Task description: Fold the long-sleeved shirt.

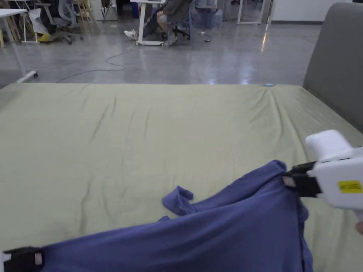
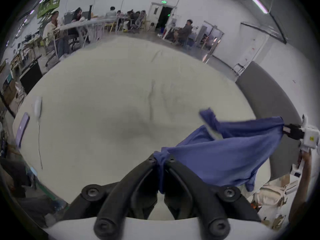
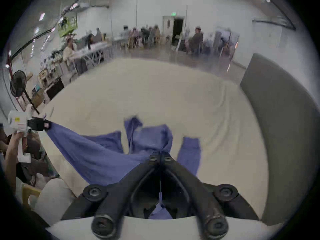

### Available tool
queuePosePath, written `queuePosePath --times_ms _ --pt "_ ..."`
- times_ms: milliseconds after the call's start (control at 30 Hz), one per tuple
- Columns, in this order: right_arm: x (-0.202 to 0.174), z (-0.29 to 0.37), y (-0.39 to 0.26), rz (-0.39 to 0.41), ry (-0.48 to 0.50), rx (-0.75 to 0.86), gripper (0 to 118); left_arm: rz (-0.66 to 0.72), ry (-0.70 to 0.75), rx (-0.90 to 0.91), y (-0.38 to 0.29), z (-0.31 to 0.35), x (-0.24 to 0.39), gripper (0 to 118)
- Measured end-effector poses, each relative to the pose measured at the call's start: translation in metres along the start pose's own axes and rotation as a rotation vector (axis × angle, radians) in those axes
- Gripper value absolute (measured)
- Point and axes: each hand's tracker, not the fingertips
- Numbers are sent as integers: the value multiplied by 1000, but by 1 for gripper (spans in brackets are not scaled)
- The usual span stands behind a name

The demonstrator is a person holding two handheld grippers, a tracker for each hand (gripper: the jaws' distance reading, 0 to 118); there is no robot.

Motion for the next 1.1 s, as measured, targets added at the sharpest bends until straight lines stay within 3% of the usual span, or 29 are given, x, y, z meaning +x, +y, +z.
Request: queuePosePath --times_ms 200,333,400,567,667,767,1000,1100 --pt "35 94 68 1 -143 142 0 -56 -103 132 116 26 57 0" --pt "50 113 138 92 -246 198 0 -149 -118 237 206 48 105 0" --pt "65 116 180 96 -289 213 0 -162 -113 274 255 56 126 0" --pt "109 106 280 23 -339 268 0 -195 -65 370 359 76 165 0" --pt "119 108 333 -35 -381 311 0 -297 47 426 414 93 195 0" --pt "114 121 374 84 -501 465 0 -311 89 511 450 118 218 0" --pt "127 136 442 -1 -576 513 0 -270 89 595 517 144 238 0" --pt "136 125 458 7 -605 518 0 -256 65 630 534 144 241 0"
